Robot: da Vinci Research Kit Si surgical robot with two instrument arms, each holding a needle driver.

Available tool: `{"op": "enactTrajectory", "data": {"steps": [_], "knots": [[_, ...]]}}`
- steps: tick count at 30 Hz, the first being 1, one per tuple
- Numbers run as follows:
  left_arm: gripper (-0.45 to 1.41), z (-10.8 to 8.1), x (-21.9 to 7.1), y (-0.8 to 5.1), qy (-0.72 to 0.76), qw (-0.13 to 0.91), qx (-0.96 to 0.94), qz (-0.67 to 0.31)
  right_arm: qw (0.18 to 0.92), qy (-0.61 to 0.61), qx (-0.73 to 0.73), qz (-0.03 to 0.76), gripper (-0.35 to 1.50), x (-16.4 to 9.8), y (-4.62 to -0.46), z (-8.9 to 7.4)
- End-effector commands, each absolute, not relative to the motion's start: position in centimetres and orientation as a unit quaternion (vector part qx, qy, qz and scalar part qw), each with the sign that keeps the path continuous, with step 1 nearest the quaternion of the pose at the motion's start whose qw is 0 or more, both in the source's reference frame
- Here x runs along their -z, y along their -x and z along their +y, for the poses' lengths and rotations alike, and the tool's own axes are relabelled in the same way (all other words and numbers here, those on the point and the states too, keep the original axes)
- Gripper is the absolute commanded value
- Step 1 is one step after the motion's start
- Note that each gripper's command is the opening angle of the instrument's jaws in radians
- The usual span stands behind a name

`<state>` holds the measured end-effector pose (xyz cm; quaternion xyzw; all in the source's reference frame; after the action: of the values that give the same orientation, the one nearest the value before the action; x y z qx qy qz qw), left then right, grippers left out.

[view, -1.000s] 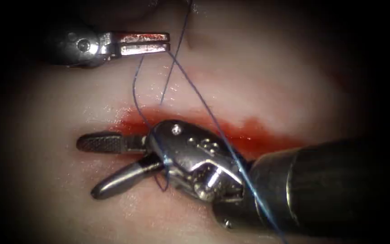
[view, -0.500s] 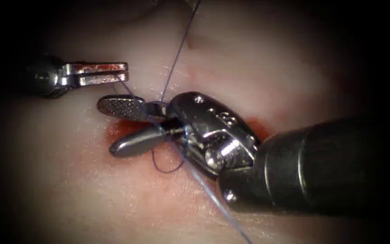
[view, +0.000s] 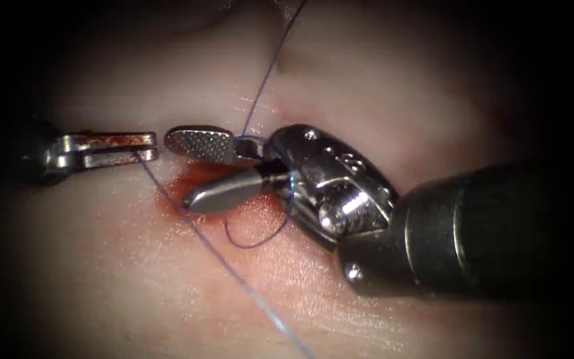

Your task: Wound Closure

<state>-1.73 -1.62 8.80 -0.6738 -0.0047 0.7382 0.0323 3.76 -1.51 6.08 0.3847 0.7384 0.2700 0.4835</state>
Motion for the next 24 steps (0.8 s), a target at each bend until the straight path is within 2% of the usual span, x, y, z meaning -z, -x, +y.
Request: {"op": "enactTrajectory", "data": {"steps": [1,17,19,24], "knots": [[-0.45,-1.78,-8.91,1.8,0.675,0.033,-0.737,-0.009,0.482,-0.386,-0.271,0.738,0.85,-6.1,-3.81,-1.55],[-0.45,-2.21,-9.03,2.02,0.673,0.037,-0.738,-0.029,0.491,-0.349,-0.314,0.734,0.83,-6.12,-3.94,-1.48],[-0.45,-2.26,-8.86,2.05,0.674,0.04,-0.737,-0.033,0.539,-0.318,-0.308,0.716,0.83,-6.14,-3.96,-1.49],[-0.45,-2.34,-8.58,2.16,0.678,0.045,-0.733,-0.045,0.592,-0.27,-0.305,0.695,0.83,-6.2,-4.02,-1.5]]}}
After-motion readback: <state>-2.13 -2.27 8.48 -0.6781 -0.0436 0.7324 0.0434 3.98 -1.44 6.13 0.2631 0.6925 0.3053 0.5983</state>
